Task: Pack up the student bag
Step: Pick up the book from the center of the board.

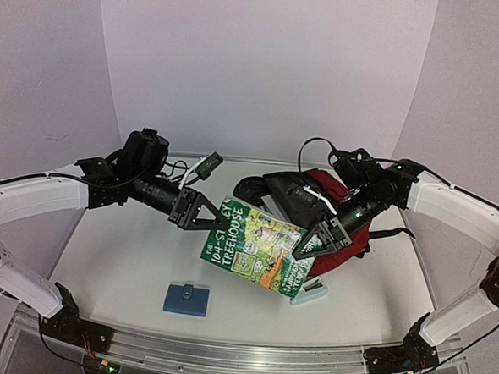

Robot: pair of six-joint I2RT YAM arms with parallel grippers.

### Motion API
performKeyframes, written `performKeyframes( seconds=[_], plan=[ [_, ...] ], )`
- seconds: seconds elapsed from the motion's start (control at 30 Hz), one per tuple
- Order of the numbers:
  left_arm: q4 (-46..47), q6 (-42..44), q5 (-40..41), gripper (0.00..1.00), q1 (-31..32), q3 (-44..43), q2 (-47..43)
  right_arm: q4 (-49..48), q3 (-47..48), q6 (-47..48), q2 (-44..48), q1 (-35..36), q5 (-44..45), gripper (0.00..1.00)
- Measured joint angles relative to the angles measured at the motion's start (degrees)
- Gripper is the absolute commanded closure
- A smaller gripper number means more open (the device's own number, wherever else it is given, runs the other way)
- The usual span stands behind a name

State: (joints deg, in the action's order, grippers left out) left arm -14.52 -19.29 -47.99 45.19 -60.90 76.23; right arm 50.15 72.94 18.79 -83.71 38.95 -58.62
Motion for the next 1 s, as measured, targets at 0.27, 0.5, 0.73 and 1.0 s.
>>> performKeyframes(
  seconds=[0.27,0.5,0.73,1.0],
  plan=[
    [2.08,1.11,-2.18,0.79,1.86,1.07,1.15,3.06,2.99,2.21,-0.74,0.32,-0.20,1.00],
    [6.91,-1.36,-2.69,1.00,1.82,4.28,0.30,5.69,5.92,2.13,-3.04,0.32,1.10,0.66],
    [12.46,-12.83,4.83,1.00,-0.24,7.47,-2.23,4.47,14.91,-1.75,-7.38,-1.34,10.72,0.27],
    [13.25,-27.13,20.02,1.00,-8.02,13.05,-7.51,-0.39,23.20,-6.90,-13.29,-3.68,34.81,0.33]
  ],
)
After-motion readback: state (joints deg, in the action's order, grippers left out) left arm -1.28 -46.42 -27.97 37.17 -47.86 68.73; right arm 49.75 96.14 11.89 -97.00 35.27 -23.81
